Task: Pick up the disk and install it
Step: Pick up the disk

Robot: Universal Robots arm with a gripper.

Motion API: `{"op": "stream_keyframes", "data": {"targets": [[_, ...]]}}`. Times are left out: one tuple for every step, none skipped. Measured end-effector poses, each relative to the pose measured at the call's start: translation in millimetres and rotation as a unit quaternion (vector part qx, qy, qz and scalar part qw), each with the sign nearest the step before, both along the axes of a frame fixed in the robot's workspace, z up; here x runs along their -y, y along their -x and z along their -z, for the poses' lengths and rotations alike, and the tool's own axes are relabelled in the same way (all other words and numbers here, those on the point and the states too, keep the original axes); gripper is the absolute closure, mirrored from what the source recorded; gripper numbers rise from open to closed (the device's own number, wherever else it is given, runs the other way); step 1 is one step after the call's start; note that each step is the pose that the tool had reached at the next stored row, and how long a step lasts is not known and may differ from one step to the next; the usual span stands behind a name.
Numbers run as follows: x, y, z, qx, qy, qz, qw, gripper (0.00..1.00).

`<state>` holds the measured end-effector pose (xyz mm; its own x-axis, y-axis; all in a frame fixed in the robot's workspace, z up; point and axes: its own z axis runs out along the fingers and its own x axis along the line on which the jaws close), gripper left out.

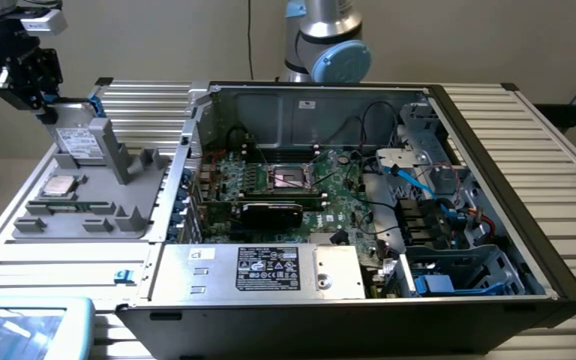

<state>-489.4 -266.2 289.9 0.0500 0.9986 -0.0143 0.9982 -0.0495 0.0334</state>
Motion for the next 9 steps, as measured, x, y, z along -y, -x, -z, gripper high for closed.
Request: {"op": "stream_keyframes", "data": {"targets": [[0.0, 0.1, 0.0, 0.0005, 0.0000, 0.000, 1.0000, 0.57], [0.1, 0.1, 0.1, 0.0012, 0.0000, 0.000, 1.0000, 0.57], [0.1, 0.2, 0.1, 0.0020, 0.0000, 0.000, 1.0000, 0.57], [0.0, 0.3, 0.2, 0.0030, 0.0000, 0.000, 1.0000, 0.57], [0.0, 0.3, 0.2, 0.0040, 0.0000, 0.000, 1.0000, 0.57], [0.0, 0.4, 0.2, 0.0047, 0.0000, 0.000, 1.0000, 0.57], [0.0, 0.4, 0.3, 0.0051, 0.0000, 0.000, 1.0000, 0.57], [0.0, 0.5, 0.3, 0.0052, 0.0000, 0.000, 1.0000, 0.57], [0.0, 0.7, 0.4, 0.0052, 0.0000, 0.000, 1.0000, 0.57]]}}
